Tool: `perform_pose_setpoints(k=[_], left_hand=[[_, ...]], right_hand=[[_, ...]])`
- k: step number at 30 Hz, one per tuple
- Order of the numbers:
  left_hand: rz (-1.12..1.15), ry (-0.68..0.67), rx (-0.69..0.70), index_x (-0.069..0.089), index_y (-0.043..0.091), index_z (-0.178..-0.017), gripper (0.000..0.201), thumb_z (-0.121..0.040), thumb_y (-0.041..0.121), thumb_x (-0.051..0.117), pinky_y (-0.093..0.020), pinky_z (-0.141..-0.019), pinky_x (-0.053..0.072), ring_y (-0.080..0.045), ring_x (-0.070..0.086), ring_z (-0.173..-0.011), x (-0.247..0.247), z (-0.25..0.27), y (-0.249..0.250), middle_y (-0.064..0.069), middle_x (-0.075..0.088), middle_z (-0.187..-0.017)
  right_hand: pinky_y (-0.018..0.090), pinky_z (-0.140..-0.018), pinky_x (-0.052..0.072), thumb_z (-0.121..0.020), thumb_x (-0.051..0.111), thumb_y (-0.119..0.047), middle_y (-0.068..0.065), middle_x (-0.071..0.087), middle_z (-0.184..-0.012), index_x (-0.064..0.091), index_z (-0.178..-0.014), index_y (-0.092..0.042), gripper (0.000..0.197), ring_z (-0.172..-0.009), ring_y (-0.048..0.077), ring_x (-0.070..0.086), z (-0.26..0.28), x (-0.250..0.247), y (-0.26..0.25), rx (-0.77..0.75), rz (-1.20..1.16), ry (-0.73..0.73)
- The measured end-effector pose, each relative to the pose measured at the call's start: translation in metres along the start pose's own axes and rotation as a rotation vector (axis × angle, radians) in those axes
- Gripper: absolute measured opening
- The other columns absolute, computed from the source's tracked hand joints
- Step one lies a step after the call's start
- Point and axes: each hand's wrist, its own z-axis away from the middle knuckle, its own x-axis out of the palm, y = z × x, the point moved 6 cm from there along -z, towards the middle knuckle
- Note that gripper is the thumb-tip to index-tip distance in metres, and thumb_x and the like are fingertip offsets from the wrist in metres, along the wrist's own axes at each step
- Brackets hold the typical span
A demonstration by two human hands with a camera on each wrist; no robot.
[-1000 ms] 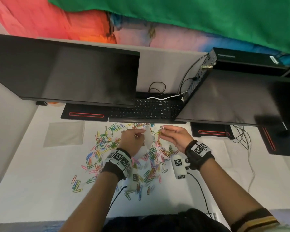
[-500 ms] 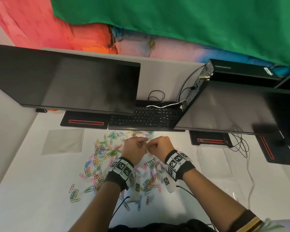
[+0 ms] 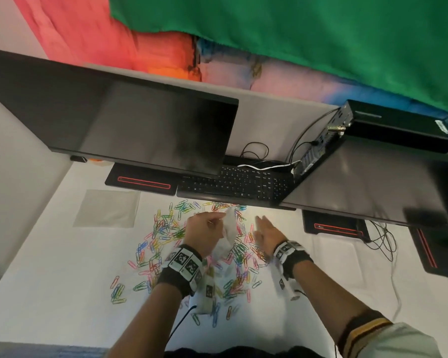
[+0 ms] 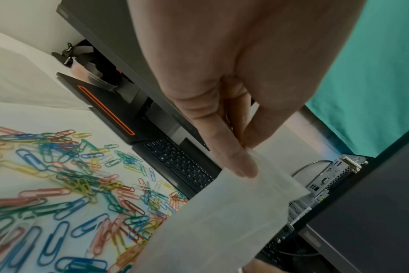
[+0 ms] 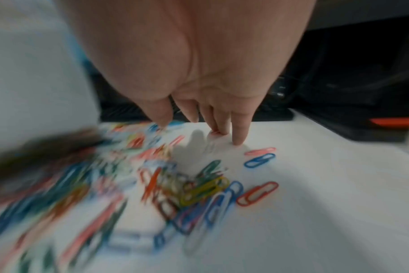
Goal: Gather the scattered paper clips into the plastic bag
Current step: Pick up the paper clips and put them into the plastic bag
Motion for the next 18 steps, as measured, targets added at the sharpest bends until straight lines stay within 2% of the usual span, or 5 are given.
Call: perform_pose_setpoints(k=[4, 8, 13, 16, 18], left_hand=[[0.004, -0.008, -0.007, 0.075, 0.022, -0.104, 0.023, -0.093, 0.013, 0.056, -0.037, -0.074, 0.062, -0.014, 0.073, -0.068, 0.003, 0.003, 0.000, 0.003, 0.075, -0.071], [0.052, -0.008, -0.033, 0.073, 0.015, -0.110, 0.025, -0.091, 0.010, 0.057, -0.037, -0.078, 0.062, -0.012, 0.074, -0.069, 0.007, 0.006, -0.003, -0.001, 0.076, -0.077], [0.073, -0.034, -0.048, 0.072, 0.014, -0.112, 0.028, -0.091, 0.007, 0.055, -0.037, -0.082, 0.061, -0.013, 0.074, -0.070, 0.014, 0.011, 0.001, -0.003, 0.076, -0.076], [0.050, -0.062, -0.043, 0.072, 0.014, -0.113, 0.028, -0.091, 0.008, 0.055, -0.037, -0.082, 0.061, -0.013, 0.073, -0.071, 0.019, 0.013, 0.003, -0.002, 0.076, -0.076], [0.040, -0.074, -0.045, 0.072, 0.014, -0.113, 0.027, -0.092, 0.009, 0.055, -0.036, -0.081, 0.061, -0.012, 0.073, -0.072, 0.022, 0.014, 0.004, 0.000, 0.076, -0.077]], right_hand=[[0.037, -0.115, 0.030, -0.098, 0.040, -0.022, 0.009, 0.000, -0.162, 0.011, -0.154, -0.019, 0.063, -0.146, 0.029, 0.018, 0.014, 0.032, -0.021, -0.197, 0.114, -0.080], [0.042, -0.115, 0.032, -0.089, 0.051, -0.001, 0.015, 0.010, -0.160, 0.017, -0.152, -0.011, 0.072, -0.145, 0.033, 0.020, 0.034, 0.039, -0.012, -0.335, 0.338, 0.012], [0.034, -0.111, 0.035, -0.093, 0.048, 0.001, 0.011, 0.040, -0.147, 0.043, -0.142, -0.009, 0.050, -0.132, 0.030, 0.042, 0.041, 0.039, -0.004, -0.317, 0.323, 0.148], [0.030, -0.101, 0.045, -0.097, 0.049, -0.008, 0.010, 0.058, -0.124, 0.062, -0.125, -0.012, 0.032, -0.112, 0.027, 0.057, 0.036, 0.031, -0.006, -0.247, 0.222, 0.180], [0.025, -0.091, 0.050, -0.094, 0.056, -0.014, 0.007, 0.067, -0.106, 0.073, -0.105, -0.014, 0.020, -0.096, 0.021, 0.064, 0.031, 0.020, -0.003, -0.135, 0.077, 0.210]])
